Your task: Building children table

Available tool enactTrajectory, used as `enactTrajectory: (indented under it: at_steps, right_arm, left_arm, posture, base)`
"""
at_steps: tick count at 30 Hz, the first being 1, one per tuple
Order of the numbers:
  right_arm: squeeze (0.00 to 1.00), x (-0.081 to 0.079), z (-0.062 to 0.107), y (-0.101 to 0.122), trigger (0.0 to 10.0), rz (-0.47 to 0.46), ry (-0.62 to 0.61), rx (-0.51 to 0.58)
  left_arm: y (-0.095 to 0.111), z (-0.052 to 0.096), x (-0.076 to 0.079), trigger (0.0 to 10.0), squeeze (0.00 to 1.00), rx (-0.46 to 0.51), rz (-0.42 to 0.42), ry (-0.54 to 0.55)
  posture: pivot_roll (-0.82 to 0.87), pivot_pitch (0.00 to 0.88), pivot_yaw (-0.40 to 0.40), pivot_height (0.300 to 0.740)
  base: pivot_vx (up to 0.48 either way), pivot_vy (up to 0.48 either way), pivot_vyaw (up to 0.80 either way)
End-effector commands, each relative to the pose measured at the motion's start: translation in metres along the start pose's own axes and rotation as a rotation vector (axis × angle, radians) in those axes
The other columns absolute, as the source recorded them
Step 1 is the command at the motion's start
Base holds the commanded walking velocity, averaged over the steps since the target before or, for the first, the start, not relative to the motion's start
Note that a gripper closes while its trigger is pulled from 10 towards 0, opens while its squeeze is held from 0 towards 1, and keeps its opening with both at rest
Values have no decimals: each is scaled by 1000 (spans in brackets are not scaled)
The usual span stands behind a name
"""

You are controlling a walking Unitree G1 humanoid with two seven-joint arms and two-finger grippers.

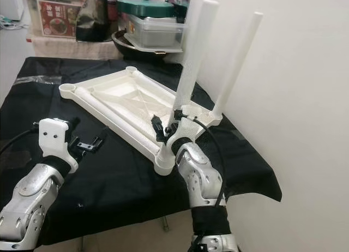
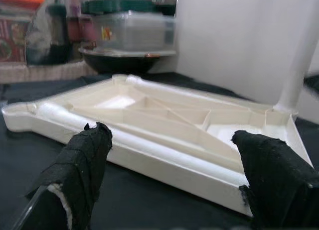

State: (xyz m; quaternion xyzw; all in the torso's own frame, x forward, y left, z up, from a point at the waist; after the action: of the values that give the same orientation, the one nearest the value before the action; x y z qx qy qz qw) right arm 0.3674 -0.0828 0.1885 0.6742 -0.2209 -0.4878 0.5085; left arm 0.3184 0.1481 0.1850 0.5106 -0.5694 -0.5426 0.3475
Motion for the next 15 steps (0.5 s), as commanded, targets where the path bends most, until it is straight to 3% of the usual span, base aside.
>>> enactTrajectory:
  at_steps: [1,2,3,6,8,13,15]
  right_arm:
    - [0,-26,-3,8,10000,7,167,2]
    - [0,-39,6,12,10000,66,334,-28]
    - [0,-39,6,12,10000,66,334,-28]
    - [0,-48,15,8,10000,154,485,-89]
    - [0,-48,15,8,10000,154,485,-89]
    - [0,-51,20,3,10000,239,640,-163]
    - [0,-41,9,1,0,277,608,-186]
  left_arm:
    - [-9,0,3,10000,0,-39,-12,-19]
    - [-14,2,4,10000,0,-61,1,-19]
    - [-14,2,4,10000,0,-61,1,-19]
    - [-14,3,6,10000,0,-54,18,-26]
    - [-14,3,6,10000,0,-54,18,-26]
    - [-19,2,3,10000,0,-62,21,-24]
    - [-24,2,0,10000,0,-70,20,-19]
  posture:
    - [120,0,-169,740]
    - [122,0,-173,740]
    - [122,0,-173,740]
    - [129,0,-176,740]
    - [129,0,-176,740]
    - [133,0,-177,740]
    - [132,0,-180,740]
  base:
    - [0,0,0]
    - [0,0,0]
    - [0,0,0]
    - [0,0,0]
    - [0,0,0]
    - [0,0,0]
    - [0,0,0]
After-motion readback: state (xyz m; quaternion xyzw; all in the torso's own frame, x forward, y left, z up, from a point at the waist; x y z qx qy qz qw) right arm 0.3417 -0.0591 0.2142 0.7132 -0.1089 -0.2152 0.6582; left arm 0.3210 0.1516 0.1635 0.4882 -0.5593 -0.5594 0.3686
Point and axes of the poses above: a point about 5 cm out from each wrist's last joint towards the gripper, its own z axis pointing back from the gripper into the wrist, its own y axis along the axis of the wrist's last joint, x = y × z, the point moved 4 cm from there along -z, pointing out of the wrist towards the gripper, and after that the axes turned 7 degrees about -z, right-handed, at the moved point
